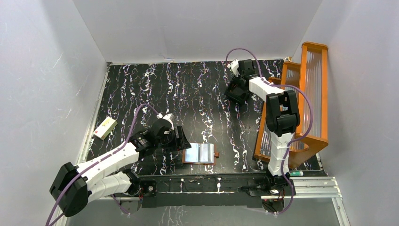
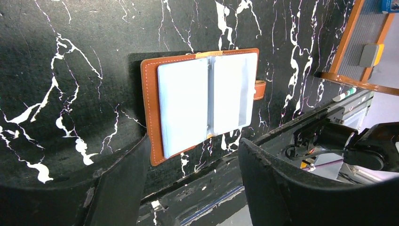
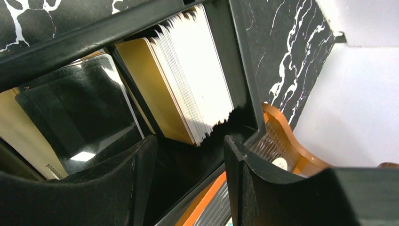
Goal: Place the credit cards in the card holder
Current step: Pick up the credit card from the storage box.
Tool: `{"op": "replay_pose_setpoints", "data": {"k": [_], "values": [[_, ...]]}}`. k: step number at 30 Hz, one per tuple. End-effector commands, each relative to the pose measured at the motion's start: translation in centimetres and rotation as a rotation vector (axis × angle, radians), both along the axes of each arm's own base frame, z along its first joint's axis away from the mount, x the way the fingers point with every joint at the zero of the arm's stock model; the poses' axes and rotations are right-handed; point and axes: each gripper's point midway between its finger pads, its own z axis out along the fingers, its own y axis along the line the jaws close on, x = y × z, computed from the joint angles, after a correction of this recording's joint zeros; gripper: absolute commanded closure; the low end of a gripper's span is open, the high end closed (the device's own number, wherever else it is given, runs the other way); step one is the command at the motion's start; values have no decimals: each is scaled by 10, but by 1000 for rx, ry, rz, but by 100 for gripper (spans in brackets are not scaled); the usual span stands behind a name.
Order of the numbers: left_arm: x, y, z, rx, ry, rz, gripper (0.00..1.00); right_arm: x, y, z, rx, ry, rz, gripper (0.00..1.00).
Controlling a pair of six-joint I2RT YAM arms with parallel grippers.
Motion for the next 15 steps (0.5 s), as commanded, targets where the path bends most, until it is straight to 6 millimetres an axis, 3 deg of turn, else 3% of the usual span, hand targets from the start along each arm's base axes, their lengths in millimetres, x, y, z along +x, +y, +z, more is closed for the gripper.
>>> {"op": "replay_pose_setpoints", "data": {"k": [1, 15], "values": [[4, -6, 17, -31, -34, -31, 34, 30, 18, 32, 21, -118, 125, 39], [5, -12, 11, -38, -9, -32, 34, 32, 16, 8, -68, -115, 208, 41]]}}
